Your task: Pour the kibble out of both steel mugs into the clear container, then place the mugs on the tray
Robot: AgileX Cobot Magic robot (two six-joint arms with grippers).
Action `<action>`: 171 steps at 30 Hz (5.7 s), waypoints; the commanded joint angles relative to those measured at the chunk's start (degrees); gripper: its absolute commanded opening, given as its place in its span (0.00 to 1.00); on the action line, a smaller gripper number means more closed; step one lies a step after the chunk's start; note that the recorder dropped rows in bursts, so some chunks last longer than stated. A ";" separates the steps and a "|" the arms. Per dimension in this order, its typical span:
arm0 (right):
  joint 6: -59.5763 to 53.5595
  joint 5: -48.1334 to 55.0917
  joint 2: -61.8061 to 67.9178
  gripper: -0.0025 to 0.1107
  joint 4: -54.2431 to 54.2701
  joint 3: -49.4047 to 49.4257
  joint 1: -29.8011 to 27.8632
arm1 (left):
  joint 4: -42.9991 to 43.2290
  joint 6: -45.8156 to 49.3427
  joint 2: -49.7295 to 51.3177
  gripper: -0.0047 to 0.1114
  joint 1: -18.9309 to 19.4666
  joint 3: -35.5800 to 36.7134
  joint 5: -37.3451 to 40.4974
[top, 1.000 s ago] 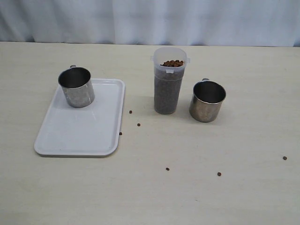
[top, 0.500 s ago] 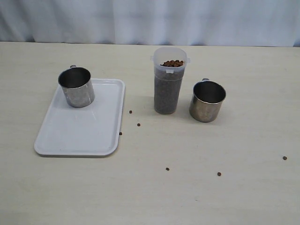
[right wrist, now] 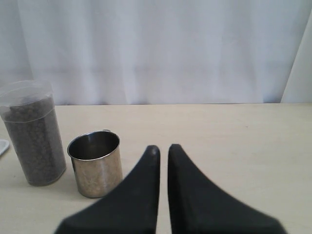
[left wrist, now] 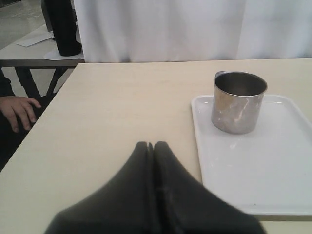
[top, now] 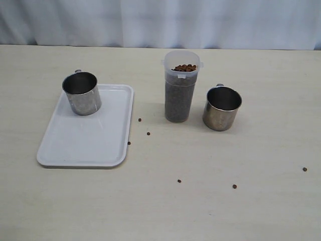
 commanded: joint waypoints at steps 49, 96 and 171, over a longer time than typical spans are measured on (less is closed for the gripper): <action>-0.14 -0.48 -0.16 0.06 0.03 0.15 0.16 | 0.91 0.15 -0.14 0.04 0.05 0.20 -8.42; -3.93 -52.88 61.32 0.42 -0.66 -0.93 13.26 | 1.04 0.15 -0.14 0.04 -2.68 0.20 -8.53; -4.57 -60.93 102.60 0.06 4.18 -22.83 13.40 | 1.15 0.15 -0.14 0.04 -2.68 0.20 -8.65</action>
